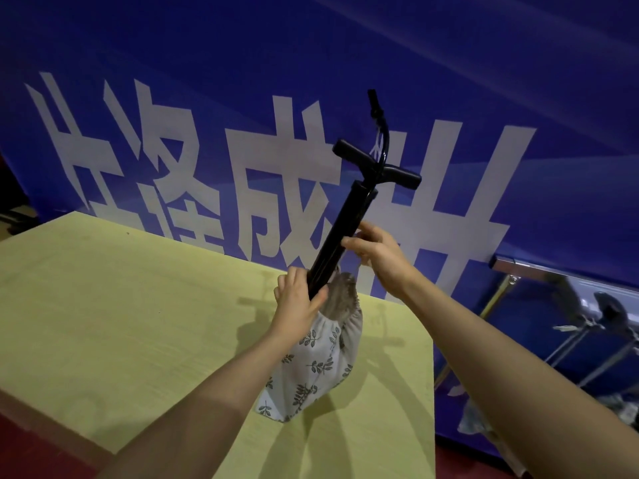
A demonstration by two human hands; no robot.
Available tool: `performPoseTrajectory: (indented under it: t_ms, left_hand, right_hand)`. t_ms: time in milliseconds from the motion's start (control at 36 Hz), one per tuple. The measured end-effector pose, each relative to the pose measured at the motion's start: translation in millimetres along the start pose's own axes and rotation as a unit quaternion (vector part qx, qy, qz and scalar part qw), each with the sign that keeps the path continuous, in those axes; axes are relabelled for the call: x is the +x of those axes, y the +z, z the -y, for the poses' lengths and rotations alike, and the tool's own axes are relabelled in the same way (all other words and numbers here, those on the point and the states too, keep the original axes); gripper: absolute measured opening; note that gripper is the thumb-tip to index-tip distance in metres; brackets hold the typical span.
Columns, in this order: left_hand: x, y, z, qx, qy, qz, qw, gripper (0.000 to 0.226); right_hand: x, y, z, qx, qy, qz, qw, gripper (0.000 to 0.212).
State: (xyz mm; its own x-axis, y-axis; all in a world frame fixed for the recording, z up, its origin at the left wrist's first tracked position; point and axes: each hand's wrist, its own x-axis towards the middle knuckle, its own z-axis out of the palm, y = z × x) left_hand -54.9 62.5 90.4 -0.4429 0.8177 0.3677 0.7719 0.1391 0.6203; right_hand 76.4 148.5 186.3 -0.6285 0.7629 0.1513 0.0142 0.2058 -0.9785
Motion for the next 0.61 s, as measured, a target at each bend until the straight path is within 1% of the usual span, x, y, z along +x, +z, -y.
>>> performPoseTrajectory:
  t_ms: [83, 139, 194, 278, 361, 417, 500, 556, 611]
  left_hand:
    - [0, -2, 2, 0.008, 0.007, 0.014, 1.0, 0.031]
    - [-1, -3, 5, 0.023, 0.015, 0.028, 0.999, 0.032]
    - [-2, -3, 8, 0.039, 0.019, 0.042, 0.998, 0.033]
    - [-4, 0, 12, 0.036, 0.005, 0.049, 0.998, 0.036]
    - [-4, 1, 12, 0.046, -0.017, 0.061, 0.997, 0.045]
    - [-2, 1, 10, 0.089, -0.03, 0.088, 0.992, 0.055]
    - [-1, 2, 14, 0.14, -0.033, 0.146, 0.979, 0.069]
    - [-1, 4, 19, 0.128, -0.031, 0.167, 0.977, 0.071]
    - [2, 2, 20, 0.069, -0.038, 0.161, 0.984, 0.069]
  right_hand:
    - [1, -2, 0, 0.014, -0.022, 0.019, 0.999, 0.038]
    - [-1, -2, -2, 0.019, -0.023, 0.015, 0.999, 0.027]
    - [-2, 1, -3, -0.002, -0.014, 0.004, 1.0, 0.018]
    - [-5, 6, -6, -0.046, -0.013, 0.001, 0.999, 0.019]
    - [-8, 12, -10, -0.064, -0.017, -0.024, 0.998, 0.016]
    - [-10, 16, -15, -0.077, -0.02, -0.043, 0.996, 0.015]
    - [-10, 18, -24, -0.107, -0.015, -0.069, 0.992, 0.02]
    - [-10, 16, -31, -0.135, -0.007, -0.071, 0.988, 0.021]
    - [-9, 13, -41, -0.179, 0.002, -0.066, 0.982, 0.022]
